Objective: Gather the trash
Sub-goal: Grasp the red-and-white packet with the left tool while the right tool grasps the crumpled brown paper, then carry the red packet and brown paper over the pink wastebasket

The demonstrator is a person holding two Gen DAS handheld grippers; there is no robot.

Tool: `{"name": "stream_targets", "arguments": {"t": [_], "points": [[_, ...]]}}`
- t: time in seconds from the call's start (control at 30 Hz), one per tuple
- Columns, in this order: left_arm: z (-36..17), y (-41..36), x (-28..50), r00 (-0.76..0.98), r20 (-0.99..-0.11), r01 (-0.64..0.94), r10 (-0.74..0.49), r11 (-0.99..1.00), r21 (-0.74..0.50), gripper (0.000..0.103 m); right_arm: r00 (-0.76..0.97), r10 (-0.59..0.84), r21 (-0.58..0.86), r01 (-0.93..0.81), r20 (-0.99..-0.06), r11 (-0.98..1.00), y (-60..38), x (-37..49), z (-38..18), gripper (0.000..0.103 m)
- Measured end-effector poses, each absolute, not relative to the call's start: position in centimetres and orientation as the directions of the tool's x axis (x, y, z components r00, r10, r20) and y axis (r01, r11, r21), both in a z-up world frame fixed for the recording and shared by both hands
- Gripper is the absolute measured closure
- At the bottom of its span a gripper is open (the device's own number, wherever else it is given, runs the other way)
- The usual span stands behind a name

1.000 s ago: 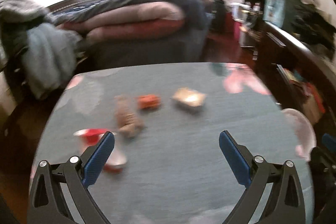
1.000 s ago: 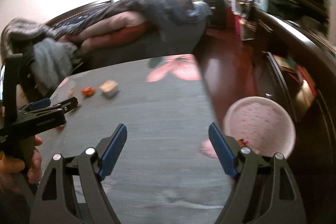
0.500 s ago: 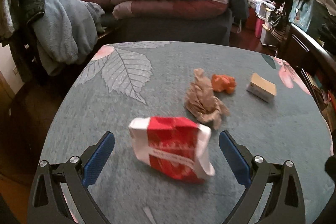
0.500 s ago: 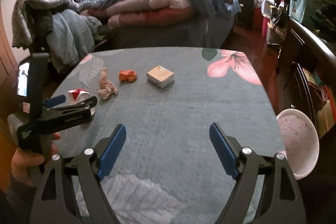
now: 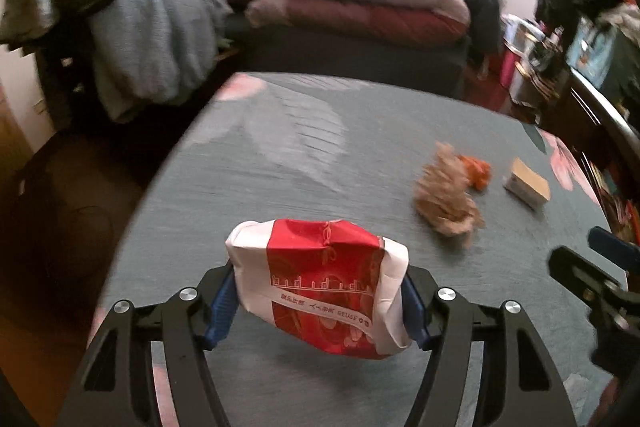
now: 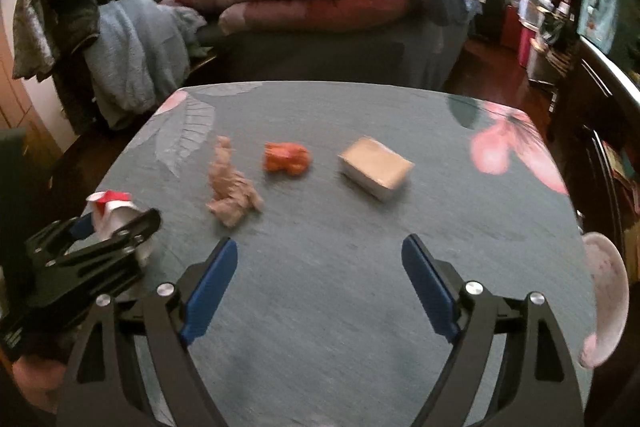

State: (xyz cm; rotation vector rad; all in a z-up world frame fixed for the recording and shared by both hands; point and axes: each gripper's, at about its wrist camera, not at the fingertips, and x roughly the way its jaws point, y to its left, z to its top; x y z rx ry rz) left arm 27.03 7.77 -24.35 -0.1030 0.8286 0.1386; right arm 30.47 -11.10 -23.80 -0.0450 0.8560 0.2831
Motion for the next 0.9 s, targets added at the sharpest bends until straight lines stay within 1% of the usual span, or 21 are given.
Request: {"name": "stream_targets", "arguments": {"t": [0.13,0.33,0.4,0.47,0.57,0.6,0.63,0.9], "points": [[-23.6,10.4,25.5,0.680,-0.722,-0.216,0.130,0.976,-0.027,0.035,0.590,0.266,0.107,-0.289,-0.763,0.951,-7.9,32.4,-24.6,0.018],[-23.7,12.7,24.4,0.676,-0.726,-0.239,0.127,0.970,-0.053,0.035,0.566,0.262,0.116,-0.281,-0.781,0.953,-4.2,35.0,-26.2,0.019],[-23.8,13.1,24.3,0.676,-0.727,-0.243,0.121,0.968,-0.065,0.035,0.557,0.260,0.120,-0.274,-0.789,0.954,-3.7,35.5,-26.7,0.032],[-23.9,13.6,24.3,0.674,-0.730,-0.249,0.117,0.966,-0.074,0.035,0.554,0.259,0.132,-0.260,-0.791,0.957,-3.4,35.8,-27.2,0.040],[-24.1,14.0,24.2,0.671,-0.733,-0.257,0.114,0.963,-0.085,0.035,0.563,0.248,0.118,-0.258,-0.789,0.959,-3.4,35.7,-27.1,0.072],[-24.1,14.2,24.2,0.670,-0.734,-0.258,0.114,0.962,-0.087,0.035,0.558,0.258,0.127,-0.263,-0.789,0.956,-3.5,35.7,-27.1,0.080],[-24.1,14.2,24.2,0.669,-0.735,-0.260,0.113,0.962,-0.089,0.035,0.546,0.274,0.147,-0.266,-0.792,0.953,-3.8,35.6,-27.0,0.080],[-23.5,13.4,23.8,0.672,-0.733,-0.247,0.109,0.966,-0.083,0.035,0.560,0.302,0.166,-0.281,-0.771,0.945,-6.0,33.2,-25.6,0.080]]}}
